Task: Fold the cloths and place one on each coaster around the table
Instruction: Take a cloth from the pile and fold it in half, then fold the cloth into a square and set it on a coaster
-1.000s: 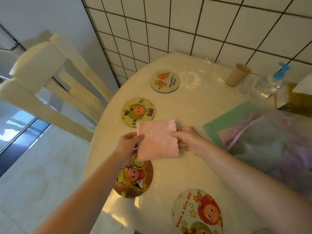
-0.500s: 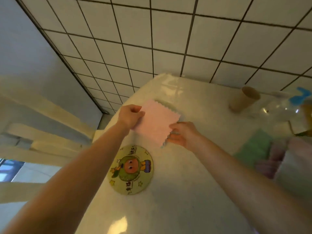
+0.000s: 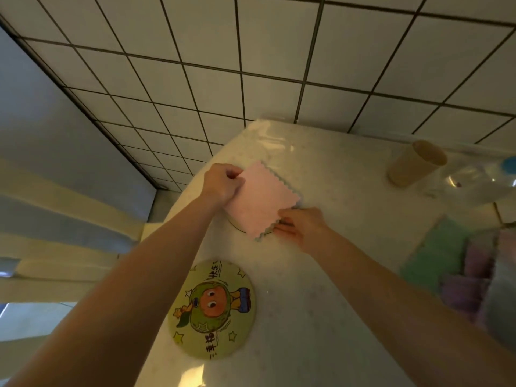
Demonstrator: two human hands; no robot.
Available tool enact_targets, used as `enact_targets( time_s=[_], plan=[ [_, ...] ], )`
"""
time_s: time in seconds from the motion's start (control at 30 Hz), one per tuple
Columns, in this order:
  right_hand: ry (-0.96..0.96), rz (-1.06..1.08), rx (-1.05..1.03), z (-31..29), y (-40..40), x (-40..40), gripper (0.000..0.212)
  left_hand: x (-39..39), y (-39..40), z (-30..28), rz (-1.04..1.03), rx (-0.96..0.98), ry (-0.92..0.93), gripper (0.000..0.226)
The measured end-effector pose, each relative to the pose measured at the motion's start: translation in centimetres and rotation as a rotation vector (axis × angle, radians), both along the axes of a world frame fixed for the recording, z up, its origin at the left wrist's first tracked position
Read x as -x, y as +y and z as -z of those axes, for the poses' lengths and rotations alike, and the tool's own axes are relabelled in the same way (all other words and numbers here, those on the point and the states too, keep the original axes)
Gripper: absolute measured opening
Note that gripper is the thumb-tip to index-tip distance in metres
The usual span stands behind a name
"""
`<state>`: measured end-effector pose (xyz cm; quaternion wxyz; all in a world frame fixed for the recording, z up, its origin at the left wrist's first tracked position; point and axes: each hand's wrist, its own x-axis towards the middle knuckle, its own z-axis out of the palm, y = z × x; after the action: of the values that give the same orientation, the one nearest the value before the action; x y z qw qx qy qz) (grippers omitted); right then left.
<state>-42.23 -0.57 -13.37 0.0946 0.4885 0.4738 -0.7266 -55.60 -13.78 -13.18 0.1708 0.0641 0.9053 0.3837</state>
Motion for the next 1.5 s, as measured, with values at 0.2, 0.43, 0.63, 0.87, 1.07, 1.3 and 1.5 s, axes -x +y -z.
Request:
enact_targets(
  time_s=[0.2, 0.43, 0.63, 0.87, 1.07, 1.3, 1.5],
  plan=[
    [-0.056, -0.106, -0.178, -0.7, 0.6, -0.9, 0.013, -0.6, -0.8, -0.5, -0.025, 0.138, 0.138, 0.033],
    [-0.008, -0.254, -0.467, -3.0, 2.2, -5.5, 0.011, -4.6, -2.4, -3.4, -0.003, 0.116, 0.226, 0.031],
    [0.073, -0.437, -0.852, -6.3, 5.1, -13.7, 0.017, -14.8, 1.5, -6.1, 0.225, 0.096, 0.255, 0.025],
    [0.206, -0.429, -0.997, -7.9, 10.5, -26.6, 0.011, -30.6, 7.5, -5.9, 0.347, 0.027, 0.205, 0.025],
    [0.337, -0.453, -1.240, -8.2, 16.2, -37.8, 0.011, -42.1, 13.5, -6.2, 0.494, 0.003, 0.227, 0.023],
    [0.159, -0.759, -1.467, -7.0, 23.3, -44.9, 0.038, -49.0, 18.3, -5.3, 0.710, 0.098, 0.370, 0.038],
    [0.061, -1.239, -1.620, -7.6, 27.1, -44.0, 0.064, -51.3, 21.0, -4.8, 0.727, 0.293, 0.511, 0.040]
  ],
)
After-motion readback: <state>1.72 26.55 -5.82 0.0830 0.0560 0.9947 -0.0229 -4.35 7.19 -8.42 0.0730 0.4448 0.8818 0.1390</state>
